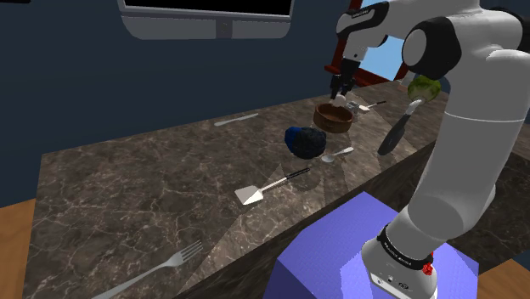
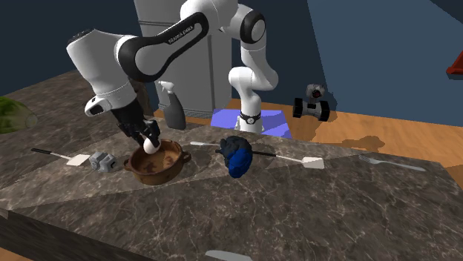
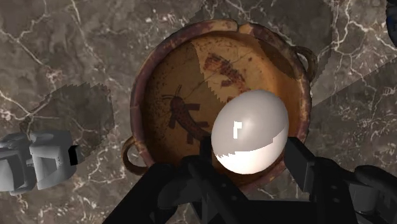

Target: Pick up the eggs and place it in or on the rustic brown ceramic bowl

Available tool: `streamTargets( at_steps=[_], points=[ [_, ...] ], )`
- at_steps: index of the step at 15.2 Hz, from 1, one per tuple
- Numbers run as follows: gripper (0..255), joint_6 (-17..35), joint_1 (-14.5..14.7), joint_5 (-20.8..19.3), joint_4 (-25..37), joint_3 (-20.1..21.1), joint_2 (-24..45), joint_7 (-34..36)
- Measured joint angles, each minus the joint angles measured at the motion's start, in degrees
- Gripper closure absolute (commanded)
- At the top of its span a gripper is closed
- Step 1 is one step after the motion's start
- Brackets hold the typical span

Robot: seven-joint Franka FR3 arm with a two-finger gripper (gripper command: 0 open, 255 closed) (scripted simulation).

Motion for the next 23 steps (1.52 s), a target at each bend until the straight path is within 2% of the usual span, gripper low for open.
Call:
streamTargets(
  at_steps=[6, 12, 13, 19, 23],
  points=[
    [255, 3.77, 0.02, 0.69, -3.07, 0.26, 0.95, -0.87],
    [255, 4.04, -0.05, 0.78, -3.21, 0.28, 1.09, -1.00],
    [0, 4.04, -0.05, 0.78, -3.21, 0.28, 1.09, -1.00],
    [0, 4.04, -0.05, 0.78, -3.20, 0.28, 1.09, -1.00],
    [0, -1.52, -0.90, 0.38, 2.47, -0.09, 1.04, -0.49]
  ],
)
